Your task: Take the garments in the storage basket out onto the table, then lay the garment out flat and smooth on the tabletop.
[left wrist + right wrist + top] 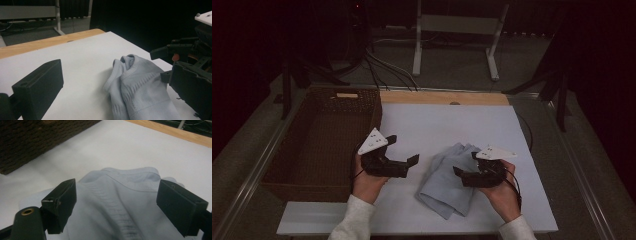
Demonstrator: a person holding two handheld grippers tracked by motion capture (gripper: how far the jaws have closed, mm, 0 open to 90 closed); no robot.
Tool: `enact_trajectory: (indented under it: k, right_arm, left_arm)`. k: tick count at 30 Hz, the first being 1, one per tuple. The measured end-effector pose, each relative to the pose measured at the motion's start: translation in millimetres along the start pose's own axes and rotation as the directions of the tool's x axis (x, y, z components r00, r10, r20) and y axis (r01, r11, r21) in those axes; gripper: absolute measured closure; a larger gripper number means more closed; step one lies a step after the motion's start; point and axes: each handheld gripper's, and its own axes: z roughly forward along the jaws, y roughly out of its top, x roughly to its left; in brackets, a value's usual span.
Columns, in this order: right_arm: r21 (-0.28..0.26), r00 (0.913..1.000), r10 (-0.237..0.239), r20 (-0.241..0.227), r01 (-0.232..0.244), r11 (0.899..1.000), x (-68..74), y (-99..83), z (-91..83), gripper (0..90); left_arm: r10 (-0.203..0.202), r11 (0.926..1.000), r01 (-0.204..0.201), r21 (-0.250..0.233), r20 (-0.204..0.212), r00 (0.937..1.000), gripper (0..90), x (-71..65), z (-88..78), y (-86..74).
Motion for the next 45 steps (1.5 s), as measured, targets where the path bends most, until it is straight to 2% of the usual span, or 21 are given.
enact_trajectory:
  k: [8, 28, 34, 45]
  right_arm:
    - [-0.008, 0.9998, -0.007, -0.02, 0.007, 1.0, 5.1, 4.1, 4.3, 16.0]
    - [0.028, 0.9985, -0.037, -0.041, 0.038, 0.999, 15.0, 10.2, 25.6, 16.5]
    - [0.054, 0.9982, -0.048, -0.036, 0.05, 0.997, 16.8, 13.2, 35.2, 17.7]
    - [0.085, 0.999, -0.039, -0.021, 0.041, 0.996, 13.5, 19.9, 49.8, 20.5]
  left_arm:
    - [-0.001, 1.0, 0.001, 0.001, 0.0, 1.0, 0.4, 0.4, 0.3, -0.6]
    - [0.006, 1.0, -0.006, 0.007, -0.019, 0.9998, 0.4, 1.9, -0.8, -2.2]
    - [0.002, 1.0, -0.002, 0.005, -0.02, 0.9998, 0.4, 2.7, -1.7, -2.4]
    - [0.003, 1.0, -0.002, 0.005, -0.02, 0.9998, 0.4, 3.5, -2.1, -2.2]
